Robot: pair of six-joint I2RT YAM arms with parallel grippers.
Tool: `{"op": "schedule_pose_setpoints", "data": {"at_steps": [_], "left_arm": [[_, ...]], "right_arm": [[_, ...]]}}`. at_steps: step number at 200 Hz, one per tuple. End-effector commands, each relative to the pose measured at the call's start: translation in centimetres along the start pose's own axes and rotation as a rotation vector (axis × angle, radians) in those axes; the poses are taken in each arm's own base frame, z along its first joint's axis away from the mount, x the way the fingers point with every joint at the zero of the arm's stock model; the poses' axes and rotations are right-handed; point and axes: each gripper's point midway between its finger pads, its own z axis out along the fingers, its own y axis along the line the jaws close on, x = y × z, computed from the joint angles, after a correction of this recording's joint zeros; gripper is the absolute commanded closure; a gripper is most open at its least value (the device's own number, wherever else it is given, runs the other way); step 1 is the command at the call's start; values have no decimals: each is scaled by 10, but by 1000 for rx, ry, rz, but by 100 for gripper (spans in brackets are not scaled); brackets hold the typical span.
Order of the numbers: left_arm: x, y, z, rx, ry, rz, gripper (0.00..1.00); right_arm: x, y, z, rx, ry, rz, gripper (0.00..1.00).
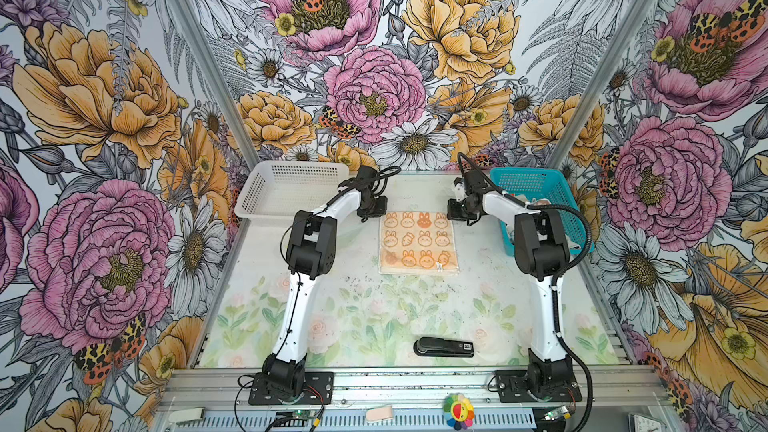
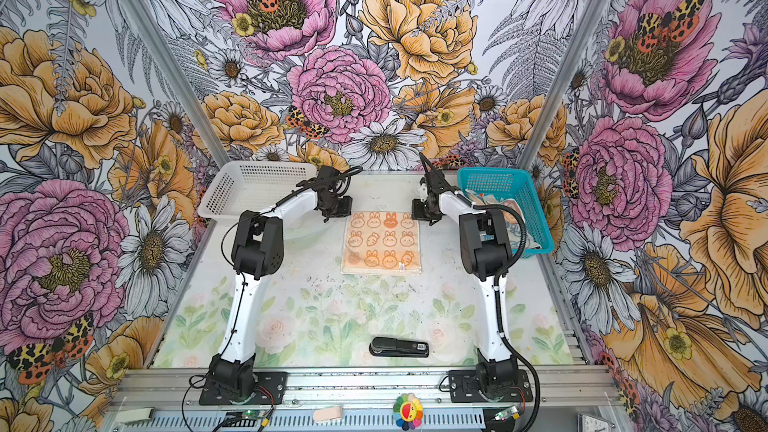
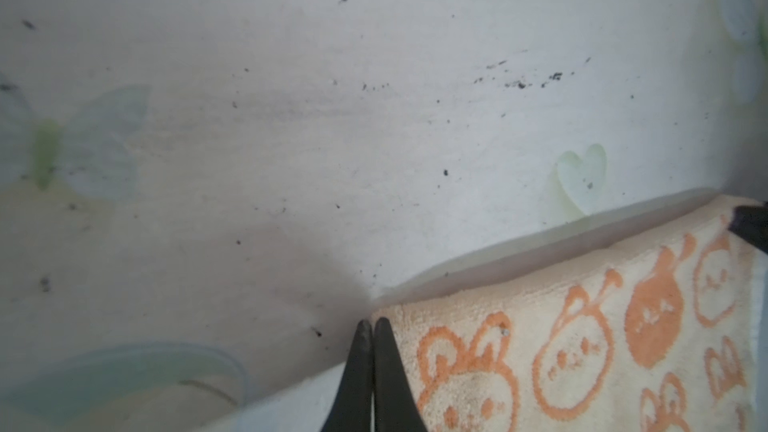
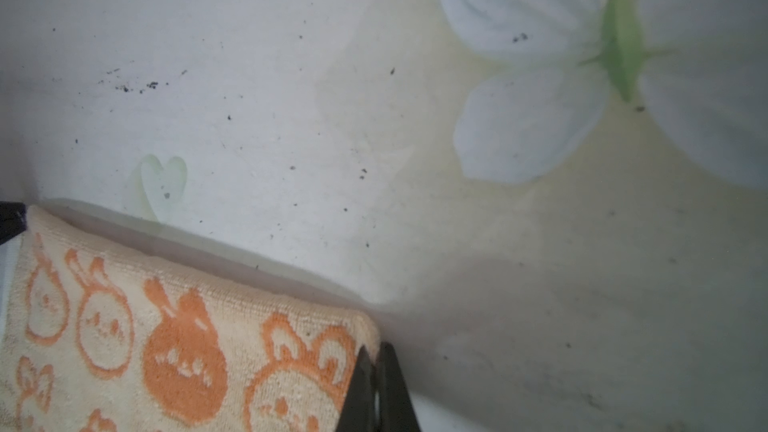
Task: Fold and stack the towels
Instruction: 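Lower both grippers and pinch the towel's far edge, then fold the far edge over toward the near edge with both grippers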
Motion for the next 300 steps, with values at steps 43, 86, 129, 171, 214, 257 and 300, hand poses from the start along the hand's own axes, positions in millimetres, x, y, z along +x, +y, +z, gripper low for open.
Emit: {"op": "schedule_pose_setpoints", "data": {"at_steps": [43,86,129,171,214,257,300], "left_arm": [[4,4,-2,2,26,-3,100],[-24,-3,-41,0,-64,11,100],[-34,-10,-68,0,-117,21,100],[-27,-14,-81,5,-127,19,100],[-4,-21,-95,11,-147,4,100],[36,-19,-106,21,-157,-49,100],[81,-20,-99,32,-117,-78,100]], "right_arm": [[-9,10,-15,-38,-12,12,100],[-23,16,-42,-63,-61,21,100],[-26,24,-64,-78,-89,17,100],[-18,30,-81,-83,-95,14,100],[8,32,-93,-81,-70,30,100],[46,31,-99,-57,-26,35,100],[89,26,-92,-41,21,56,100]]}}
